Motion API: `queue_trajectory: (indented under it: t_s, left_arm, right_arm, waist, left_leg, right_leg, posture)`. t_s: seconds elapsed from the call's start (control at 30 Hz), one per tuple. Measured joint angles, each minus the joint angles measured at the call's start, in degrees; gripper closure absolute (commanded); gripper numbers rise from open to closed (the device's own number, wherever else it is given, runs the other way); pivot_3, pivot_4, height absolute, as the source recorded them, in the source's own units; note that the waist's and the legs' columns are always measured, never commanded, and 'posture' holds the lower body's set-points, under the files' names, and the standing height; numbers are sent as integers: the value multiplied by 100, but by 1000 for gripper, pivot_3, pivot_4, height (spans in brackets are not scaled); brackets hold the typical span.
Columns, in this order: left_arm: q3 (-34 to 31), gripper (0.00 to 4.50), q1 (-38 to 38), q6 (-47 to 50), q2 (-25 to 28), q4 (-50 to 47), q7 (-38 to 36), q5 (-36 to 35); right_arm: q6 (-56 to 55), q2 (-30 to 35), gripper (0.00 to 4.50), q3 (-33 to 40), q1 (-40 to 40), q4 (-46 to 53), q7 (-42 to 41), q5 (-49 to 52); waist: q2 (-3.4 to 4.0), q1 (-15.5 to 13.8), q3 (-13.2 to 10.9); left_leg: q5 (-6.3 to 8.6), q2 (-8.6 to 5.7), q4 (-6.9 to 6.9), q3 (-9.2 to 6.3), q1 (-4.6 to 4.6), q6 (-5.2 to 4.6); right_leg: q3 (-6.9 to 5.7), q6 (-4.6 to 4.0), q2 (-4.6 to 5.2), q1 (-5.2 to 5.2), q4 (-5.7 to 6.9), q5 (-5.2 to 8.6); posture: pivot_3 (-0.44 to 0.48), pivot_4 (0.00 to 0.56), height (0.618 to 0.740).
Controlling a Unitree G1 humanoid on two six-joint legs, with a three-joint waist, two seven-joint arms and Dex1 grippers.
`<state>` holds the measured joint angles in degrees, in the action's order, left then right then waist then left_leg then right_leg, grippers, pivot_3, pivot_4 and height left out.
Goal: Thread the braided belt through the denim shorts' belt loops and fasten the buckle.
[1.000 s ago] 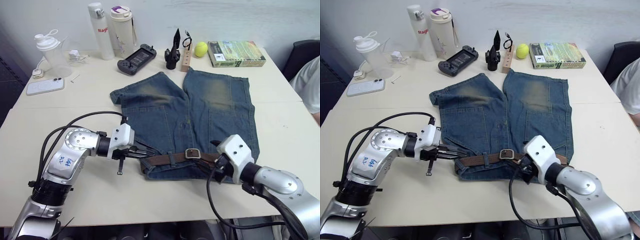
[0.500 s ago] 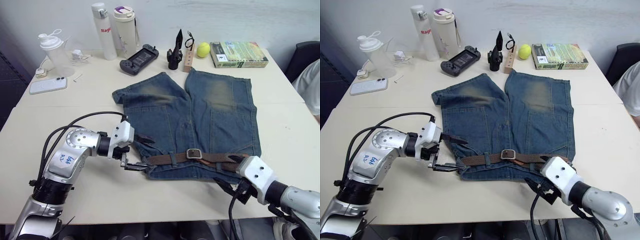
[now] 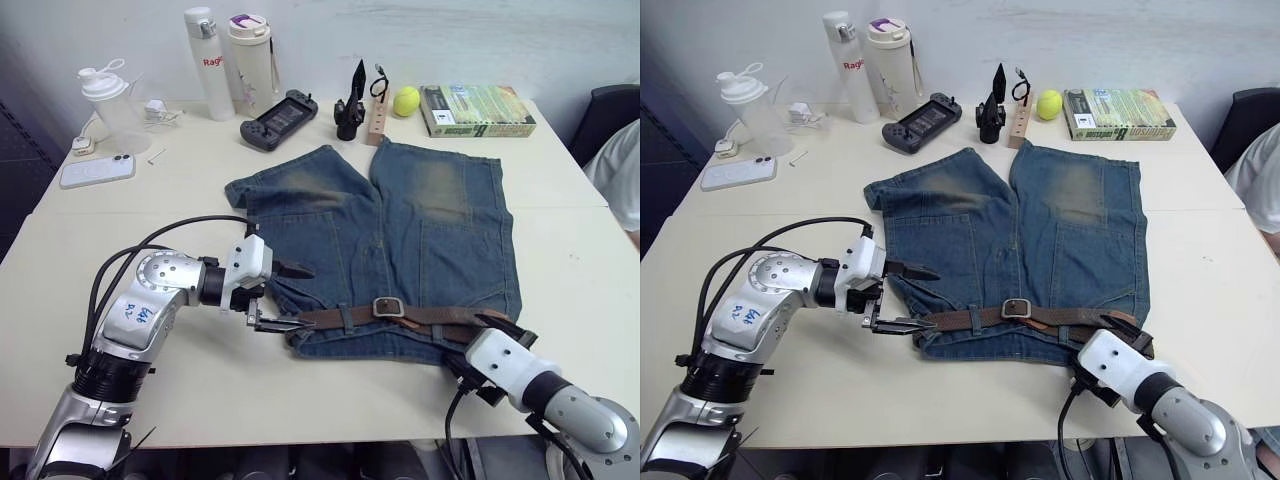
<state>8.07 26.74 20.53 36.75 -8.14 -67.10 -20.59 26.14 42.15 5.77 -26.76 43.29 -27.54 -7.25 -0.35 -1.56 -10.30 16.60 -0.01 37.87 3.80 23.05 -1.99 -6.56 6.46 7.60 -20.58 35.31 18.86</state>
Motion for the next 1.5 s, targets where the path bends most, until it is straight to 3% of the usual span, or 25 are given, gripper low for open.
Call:
queue_trajectory:
  t_s: [0.13, 0.23, 0.47, 0.63, 0.83, 1.1, 1.27, 1.5]
  left_arm:
    - [102, 0, 0, -73, -27, 2, 32, 97]
    - [138, 0, 0, -106, -37, 3, 35, 127]
    - [224, 0, 86, -223, -91, 105, -10, 194]
    - [628, 0, 580, -542, -357, 701, -199, 513]
    - [1056, 0, 650, -798, -380, 1199, -401, 939]
    - [1106, 0, 669, -748, -371, 1263, -252, 1259]
    - [909, 0, 293, -1101, -251, 737, 348, 1563]
    - [650, 0, -472, -1758, 36, -259, 1628, 2593]
  right_arm:
    - [-78, -86, 3263, -155, -105, -14, 92, -242]
    - [-47, -211, 4460, -184, -146, -16, 163, -382]
    - [204, -495, 4460, -386, -132, 102, 272, -531]
    - [400, -558, 4460, -560, 10, 148, 266, -611]
    - [552, -576, 4460, -631, 79, 221, 247, -637]
    - [816, -678, 4460, -770, 166, 353, 249, -751]
    - [1019, -743, 4460, -909, 342, 389, 248, -778]
    - [1273, -756, 4460, -1159, 699, 391, 193, -806]
  waist:
    - [0, -10, 0]
    - [0, -9, 0]
    - [-7, -8, 5]
    - [-25, 7, 16]
    - [-25, 23, 16]
    - [-27, 25, 18]
    - [-27, 47, 19]
    - [-27, 25, 18]
  left_leg:
    - [0, -2, 0, 0, 0, 0]
    - [0, -2, 0, 0, 0, 0]
    - [0, 0, 1, -2, -1, 0]
    - [0, 1, 2, -2, -2, 1]
    - [-1, 12, 3, 4, -1, 4]
    - [0, 21, 6, 3, -2, 6]
    - [0, 26, 6, 4, -6, 9]
    - [9, 33, 6, 4, -11, 22]
  right_leg:
    - [0, 0, 2, 0, 1, 0]
    - [0, 0, 2, 0, 1, 0]
    - [-1, 0, 0, 0, 2, 0]
    - [0, -1, -5, 0, 9, 0]
    - [3, -5, -14, -4, 22, 3]
    - [9, -8, -4, -5, 23, 5]
    - [14, -11, 0, -4, 26, 6]
    - [17, -25, 2, -8, 22, 13]
  posture:
    - [0, 150, 724]
    - [0, 150, 724]
    - [0, 150, 724]
    - [0, 150, 724]
    - [0, 150, 724]
    - [0, 150, 724]
    - [0, 150, 724]
    - [0, 150, 724]
